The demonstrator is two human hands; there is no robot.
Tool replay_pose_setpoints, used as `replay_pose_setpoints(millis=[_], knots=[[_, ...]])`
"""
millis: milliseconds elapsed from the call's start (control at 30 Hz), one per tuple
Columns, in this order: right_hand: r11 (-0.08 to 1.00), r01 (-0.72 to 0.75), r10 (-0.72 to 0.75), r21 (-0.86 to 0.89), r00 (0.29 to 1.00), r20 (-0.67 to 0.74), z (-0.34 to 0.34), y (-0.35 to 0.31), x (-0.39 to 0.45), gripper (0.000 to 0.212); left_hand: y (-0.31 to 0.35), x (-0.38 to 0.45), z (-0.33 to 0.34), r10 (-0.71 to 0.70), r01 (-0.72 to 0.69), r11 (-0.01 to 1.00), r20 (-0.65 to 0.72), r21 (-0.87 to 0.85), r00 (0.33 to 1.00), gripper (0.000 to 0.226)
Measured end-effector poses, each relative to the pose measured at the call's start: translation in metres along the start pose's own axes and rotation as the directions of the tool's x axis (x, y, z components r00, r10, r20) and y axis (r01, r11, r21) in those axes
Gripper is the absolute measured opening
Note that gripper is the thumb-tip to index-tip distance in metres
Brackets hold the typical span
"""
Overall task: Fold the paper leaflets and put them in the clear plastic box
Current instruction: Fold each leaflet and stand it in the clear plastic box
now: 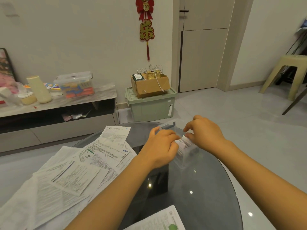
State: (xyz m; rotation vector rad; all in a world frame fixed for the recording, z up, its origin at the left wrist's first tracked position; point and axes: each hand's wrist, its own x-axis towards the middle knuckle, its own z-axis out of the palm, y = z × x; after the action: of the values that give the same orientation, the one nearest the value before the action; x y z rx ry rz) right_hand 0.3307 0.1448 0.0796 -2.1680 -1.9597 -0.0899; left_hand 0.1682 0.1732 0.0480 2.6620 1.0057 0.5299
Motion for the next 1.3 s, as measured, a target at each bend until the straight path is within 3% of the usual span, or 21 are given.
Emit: replay_pose_setpoints(millis=[267,534,700,834,934,1034,1167,1301], knots=[[0.964,0.134,-0.145,0.229,0.989,0.030,-0.010,-0.052,-0.062,0.022,0.018,-0.083,-0.031,-0.122,0.121,0.992,-0.032,-0.022,0.992,0.056],[0.918,0.304,-0.362,0.255,0.906,0.219,0.024,-0.081,-0.120,0.022,0.027,-0.168,-0.017,-0.295,0.314,0.948,0.215,-0.057,0.931,0.038],[0.910,0.311,-0.400,0.274,0.834,0.381,0.039,-0.080,-0.128,0.022,0.017,-0.190,0.001,-0.287,0.341,0.936,0.376,-0.084,0.881,0.046],[0.920,0.309,-0.386,0.241,0.819,0.425,0.046,-0.075,-0.123,0.025,0.014,-0.190,0.005,-0.266,0.282,0.959,0.474,0.040,0.839,0.054],[0.928,0.292,-0.365,0.231,0.834,0.413,0.049,-0.071,-0.119,0.026,0.012,-0.188,0.013,-0.304,0.271,0.953,0.446,0.140,0.842,0.047],[0.928,0.287,-0.365,0.239,0.830,0.422,0.052,-0.069,-0.119,0.028,0.011,-0.184,0.020,-0.310,0.244,0.945,0.354,0.218,0.882,0.054],[0.918,0.319,-0.394,0.235,0.797,0.457,0.056,-0.071,-0.123,0.047,0.003,-0.184,0.026,-0.310,0.251,0.947,0.361,0.203,0.879,0.068],[0.909,0.345,-0.416,0.234,0.786,0.457,0.060,-0.070,-0.125,0.058,-0.004,-0.184,0.032,-0.308,0.278,0.951,0.310,0.139,0.899,0.066]])
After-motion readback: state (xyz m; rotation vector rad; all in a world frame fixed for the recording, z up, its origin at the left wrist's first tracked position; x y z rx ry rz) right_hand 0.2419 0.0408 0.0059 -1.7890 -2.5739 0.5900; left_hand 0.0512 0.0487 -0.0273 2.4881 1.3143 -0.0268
